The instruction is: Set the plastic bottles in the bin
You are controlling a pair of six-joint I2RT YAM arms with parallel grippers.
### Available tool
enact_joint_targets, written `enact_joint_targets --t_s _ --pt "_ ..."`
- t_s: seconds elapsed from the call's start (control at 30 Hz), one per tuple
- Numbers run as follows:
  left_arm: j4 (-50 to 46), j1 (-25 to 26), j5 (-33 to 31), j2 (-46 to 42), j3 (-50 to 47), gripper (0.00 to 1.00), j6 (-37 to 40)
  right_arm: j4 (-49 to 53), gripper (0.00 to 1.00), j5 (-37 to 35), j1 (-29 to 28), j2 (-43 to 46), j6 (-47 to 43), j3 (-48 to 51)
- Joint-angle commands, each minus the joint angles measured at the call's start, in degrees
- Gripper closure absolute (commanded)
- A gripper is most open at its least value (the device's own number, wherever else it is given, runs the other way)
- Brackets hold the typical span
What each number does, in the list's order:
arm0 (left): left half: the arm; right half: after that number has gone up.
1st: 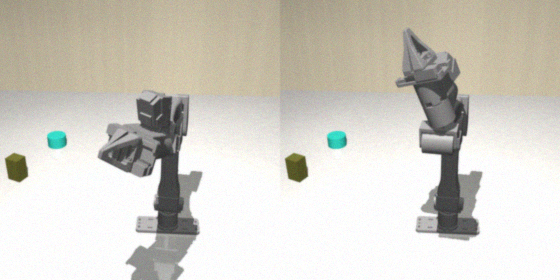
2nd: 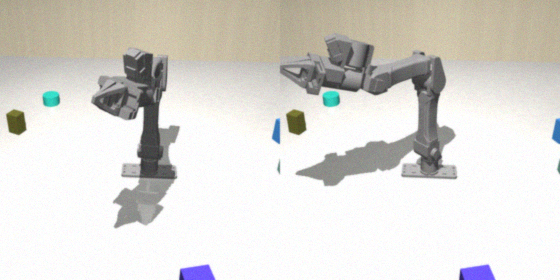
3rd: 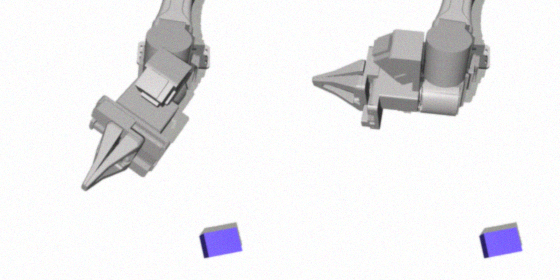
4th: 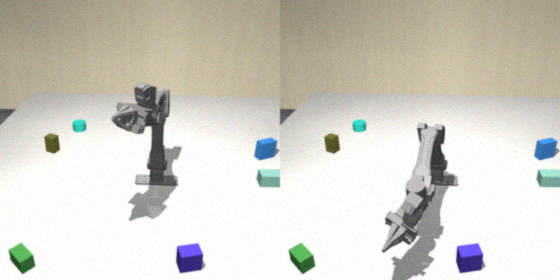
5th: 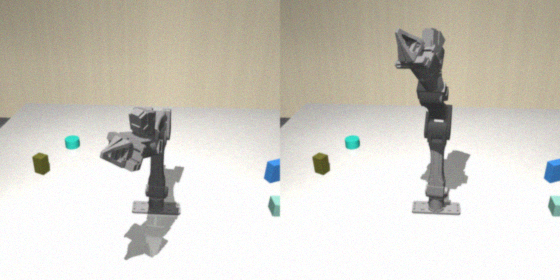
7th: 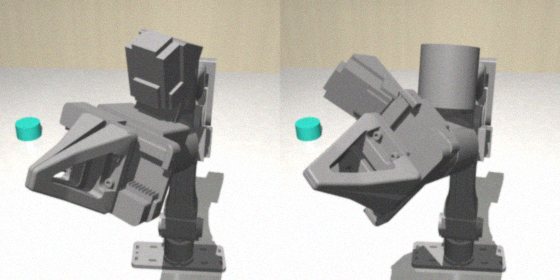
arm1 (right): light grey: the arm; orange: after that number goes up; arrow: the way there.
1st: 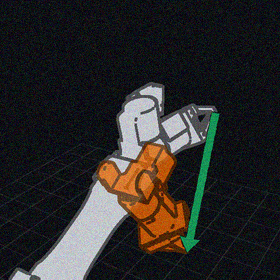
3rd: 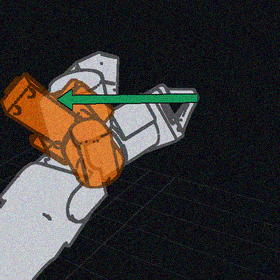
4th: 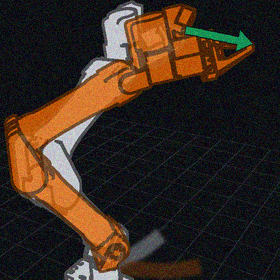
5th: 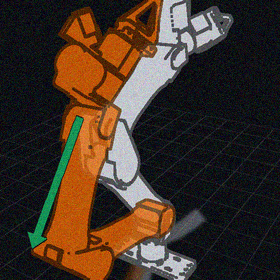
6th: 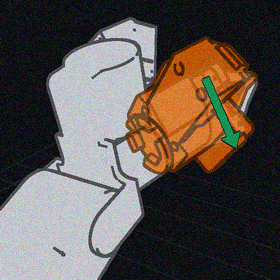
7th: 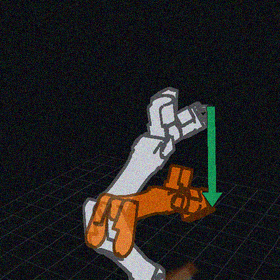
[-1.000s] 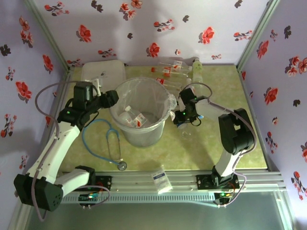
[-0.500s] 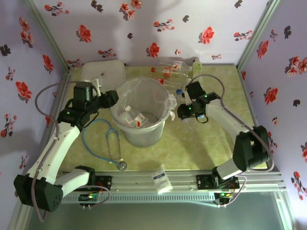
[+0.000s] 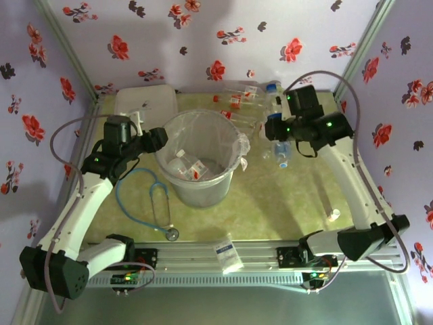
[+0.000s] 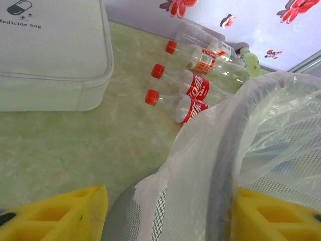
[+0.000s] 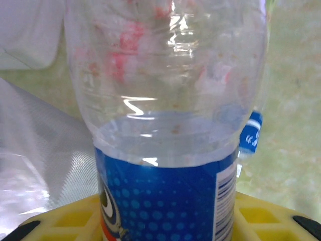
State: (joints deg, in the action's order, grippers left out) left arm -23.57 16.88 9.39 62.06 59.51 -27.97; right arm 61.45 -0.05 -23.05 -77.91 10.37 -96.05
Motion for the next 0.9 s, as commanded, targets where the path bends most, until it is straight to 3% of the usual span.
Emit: enact_joint_targets --t_s 0.0,0.3,0.4,0.63,0.73,0.87 --pt "0.4 0.2 1.2 1.7 -1.8 0.39 0.2 4.0 0.53 0.3 -1.3 -3.4 -2.8 -8.1" --pt "1.4 0.4 1.4 -1.1 -3.4 0.40 -1.3 5.8 0.52 -2.6 -13.8 -16.0 -4.1 -29.5" --pt "1.7 0.5 1.4 -1.5 -4.2 0.40 -2.2 3.0 0.52 0.9 -18.1 -18.9 -2.9 -30.1" --pt "1.1 1.5 1.4 0.2 -2.1 0.41 -1.6 1.9 0.52 1.8 -26.0 -26.2 -1.6 -32.9" --pt "1.5 1.6 1.3 0.3 -2.0 0.41 -1.9 3.3 0.52 0.5 -27.6 -28.5 -1.4 -32.1" --pt "1.8 1.7 1.1 0.2 -2.4 0.42 -2.3 -0.1 0.52 4.1 -28.3 -29.6 1.1 -25.1"
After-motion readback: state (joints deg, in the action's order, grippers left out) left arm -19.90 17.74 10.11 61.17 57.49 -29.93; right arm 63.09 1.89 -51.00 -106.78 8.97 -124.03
